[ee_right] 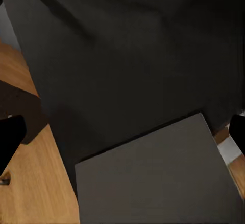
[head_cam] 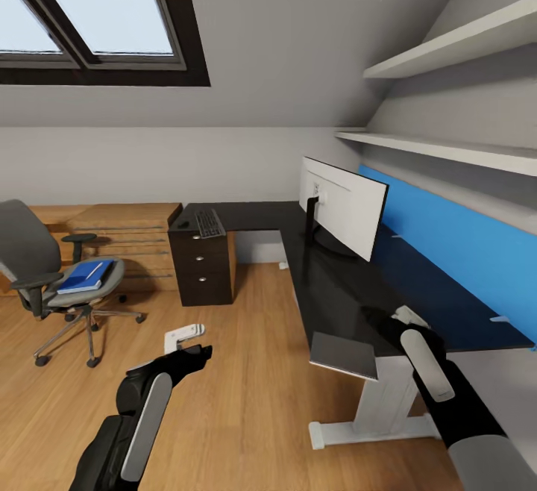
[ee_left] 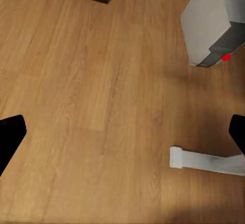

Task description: In the bedroom, organize the workspace by keeping the computer under the desk, ensuring the monitor is on the desk, placing the keyboard on the desk next to the monitor, placing the mouse on the desk next to the keyboard, moving the folder from the swivel chair onto the desk next to the mouse, stacking the notebook on top of the folder with the pen on top of the notebook, and positioning the swivel chair next to the desk.

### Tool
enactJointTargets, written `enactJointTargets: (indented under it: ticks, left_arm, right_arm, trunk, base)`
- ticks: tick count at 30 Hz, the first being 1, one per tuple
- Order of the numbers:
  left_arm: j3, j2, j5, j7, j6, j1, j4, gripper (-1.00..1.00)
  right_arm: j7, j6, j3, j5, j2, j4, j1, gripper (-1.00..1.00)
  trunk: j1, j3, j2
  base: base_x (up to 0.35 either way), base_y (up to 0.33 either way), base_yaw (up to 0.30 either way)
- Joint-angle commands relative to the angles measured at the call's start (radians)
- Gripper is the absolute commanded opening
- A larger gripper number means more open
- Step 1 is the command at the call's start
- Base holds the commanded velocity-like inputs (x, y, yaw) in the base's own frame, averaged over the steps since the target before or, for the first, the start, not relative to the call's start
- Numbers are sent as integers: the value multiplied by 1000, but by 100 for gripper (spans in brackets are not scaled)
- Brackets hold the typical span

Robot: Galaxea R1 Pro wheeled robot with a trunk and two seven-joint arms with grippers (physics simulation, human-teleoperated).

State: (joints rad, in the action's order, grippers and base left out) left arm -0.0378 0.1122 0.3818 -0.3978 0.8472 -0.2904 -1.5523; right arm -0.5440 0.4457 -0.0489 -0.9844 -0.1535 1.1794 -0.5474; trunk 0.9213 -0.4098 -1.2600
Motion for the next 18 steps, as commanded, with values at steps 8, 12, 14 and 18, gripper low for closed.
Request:
enactJointTargets:
  ticks: [8, 12, 14, 18]
  left_arm:
    - [10, 0, 11, -9, -2, -1, 0, 100]
    - [13, 0, 11, -9, -4, -1, 0, 100]
    - [13, 0, 11, -9, -5, -1, 0, 100]
    - [28, -1, 11, -10, -5, -1, 0, 100]
  right_arm:
    - [24, 2, 48, -11, -5, 1, 4, 100]
    - [44, 2, 116, -16, -10, -2, 21, 100]
    - [68, 3, 160, -24, -12, -2, 35, 100]
    - [246, 11, 318, -47, -17, -21, 78, 100]
  trunk:
    - [27, -23, -50]
    - [42, -36, -78]
    - [50, -42, -92]
    - [65, -54, -120]
  base:
    - [0, 0, 0]
    - [0, 0, 0]
    - [0, 0, 0]
    - [0, 0, 0]
